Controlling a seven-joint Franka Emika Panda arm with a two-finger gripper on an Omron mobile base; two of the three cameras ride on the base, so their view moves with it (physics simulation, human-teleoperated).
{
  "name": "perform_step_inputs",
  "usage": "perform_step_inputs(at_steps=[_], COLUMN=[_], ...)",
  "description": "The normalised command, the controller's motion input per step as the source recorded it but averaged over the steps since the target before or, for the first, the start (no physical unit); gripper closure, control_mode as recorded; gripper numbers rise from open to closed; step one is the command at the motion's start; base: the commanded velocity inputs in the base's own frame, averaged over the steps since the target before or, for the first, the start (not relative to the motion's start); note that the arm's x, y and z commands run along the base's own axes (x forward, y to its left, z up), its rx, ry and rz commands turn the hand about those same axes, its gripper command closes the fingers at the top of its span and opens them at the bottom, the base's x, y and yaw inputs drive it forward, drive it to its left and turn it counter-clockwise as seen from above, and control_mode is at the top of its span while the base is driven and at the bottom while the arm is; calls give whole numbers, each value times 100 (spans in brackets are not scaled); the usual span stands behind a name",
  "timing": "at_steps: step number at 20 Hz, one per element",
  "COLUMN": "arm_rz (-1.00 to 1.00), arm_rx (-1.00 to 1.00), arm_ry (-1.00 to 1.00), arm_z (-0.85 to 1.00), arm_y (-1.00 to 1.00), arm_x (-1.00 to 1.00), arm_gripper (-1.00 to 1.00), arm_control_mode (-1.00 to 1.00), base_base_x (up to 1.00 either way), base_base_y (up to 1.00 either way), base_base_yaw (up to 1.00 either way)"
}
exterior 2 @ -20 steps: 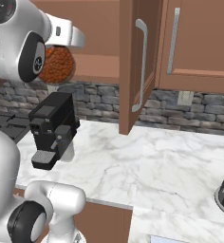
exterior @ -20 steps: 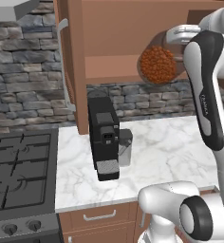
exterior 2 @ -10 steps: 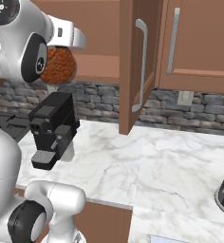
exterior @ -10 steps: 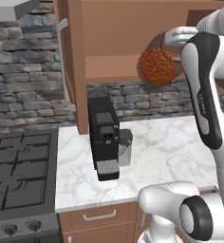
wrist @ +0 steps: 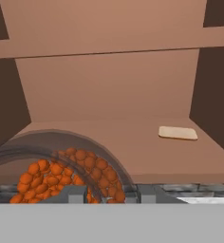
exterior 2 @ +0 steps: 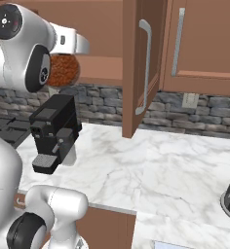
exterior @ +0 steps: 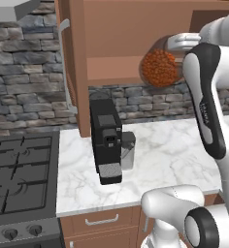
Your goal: Pick the candle and jar from the dining table and place them in the open cabinet. Close the cabinet after placing the objects.
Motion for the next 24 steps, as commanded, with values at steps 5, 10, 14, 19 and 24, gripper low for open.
perform_step_inputs(at_steps=[5, 10, 14, 19, 24], arm_rz=[0, 0, 0, 0, 0], arm_rx=[0, 0, 0, 0, 0], arm_ry=[0, 0, 0, 0, 0], arm_z=[0, 0, 0, 0, 0], arm_y=[0, 0, 0, 0, 0], arm_x=[17, 19, 15, 20, 32], arm_gripper=[100, 100, 100, 100, 100], arm_control_mode=[-100, -100, -100, -100, -100], base_base_x=[0, 0, 0, 0, 0], base_base_y=[0, 0, 0, 0, 0], base_base_yaw=[0, 0, 0, 0, 0])
